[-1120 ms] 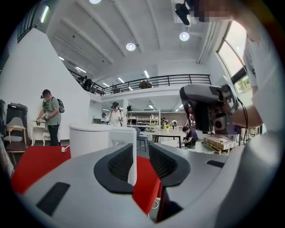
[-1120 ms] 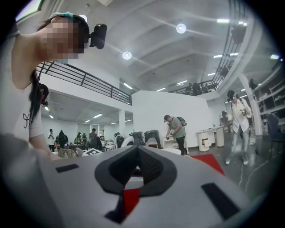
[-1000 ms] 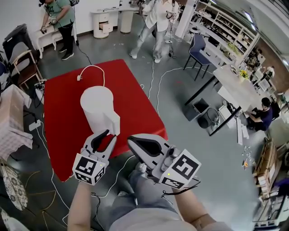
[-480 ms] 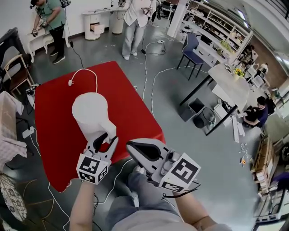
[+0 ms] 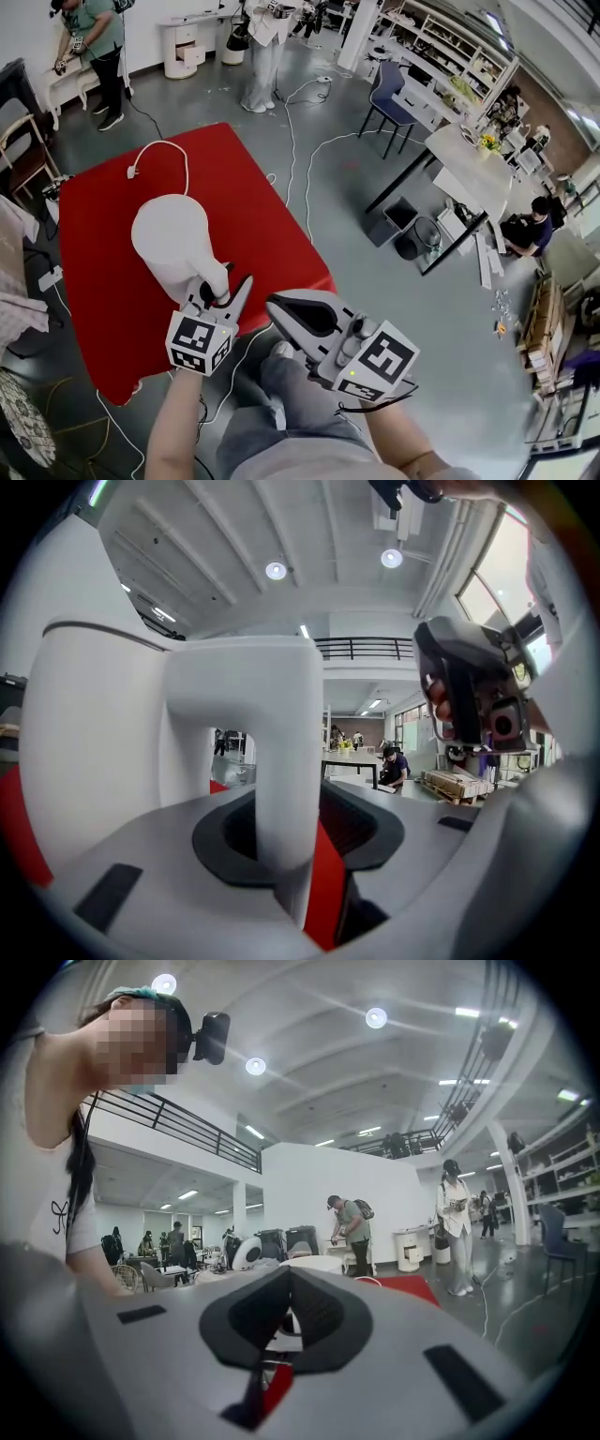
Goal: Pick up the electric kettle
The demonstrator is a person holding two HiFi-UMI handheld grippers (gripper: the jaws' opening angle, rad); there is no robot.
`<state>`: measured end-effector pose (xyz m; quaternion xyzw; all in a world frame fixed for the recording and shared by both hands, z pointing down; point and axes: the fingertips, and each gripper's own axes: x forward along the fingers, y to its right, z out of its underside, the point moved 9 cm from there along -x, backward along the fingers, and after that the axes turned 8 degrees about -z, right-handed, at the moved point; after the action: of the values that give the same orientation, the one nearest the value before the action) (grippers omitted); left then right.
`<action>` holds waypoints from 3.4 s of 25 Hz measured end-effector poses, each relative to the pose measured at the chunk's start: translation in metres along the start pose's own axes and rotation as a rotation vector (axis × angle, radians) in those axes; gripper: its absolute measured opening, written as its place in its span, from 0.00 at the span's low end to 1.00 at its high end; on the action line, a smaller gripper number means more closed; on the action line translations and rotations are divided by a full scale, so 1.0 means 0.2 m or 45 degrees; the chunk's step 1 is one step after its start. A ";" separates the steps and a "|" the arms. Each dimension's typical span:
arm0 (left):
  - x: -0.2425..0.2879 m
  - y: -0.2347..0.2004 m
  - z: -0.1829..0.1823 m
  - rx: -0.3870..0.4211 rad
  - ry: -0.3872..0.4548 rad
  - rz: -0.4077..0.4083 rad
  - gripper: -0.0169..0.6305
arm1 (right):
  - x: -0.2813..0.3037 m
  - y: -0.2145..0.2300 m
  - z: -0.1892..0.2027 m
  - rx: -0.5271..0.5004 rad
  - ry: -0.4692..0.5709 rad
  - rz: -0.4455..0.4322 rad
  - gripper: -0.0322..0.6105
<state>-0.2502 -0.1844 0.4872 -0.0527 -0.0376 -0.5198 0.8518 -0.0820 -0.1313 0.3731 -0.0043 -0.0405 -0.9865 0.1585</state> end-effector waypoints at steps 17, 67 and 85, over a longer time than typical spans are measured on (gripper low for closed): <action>0.03 0.01 0.00 0.146 -0.024 -0.105 0.05 | -0.03 0.06 0.01 0.011 0.004 -0.012 0.06; -0.64 0.45 -0.70 0.309 0.085 -0.092 0.05 | 0.00 -0.12 -0.27 -0.038 0.041 -0.311 0.06; -0.65 0.78 -0.77 0.200 0.092 -0.572 0.05 | -0.10 0.02 -0.34 -0.107 -0.005 -0.764 0.06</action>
<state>-0.1687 -0.0193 0.3119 0.0418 -0.0583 -0.6934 0.7170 -0.0622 -0.1338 0.3045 -0.0007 0.0005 -0.9901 -0.1404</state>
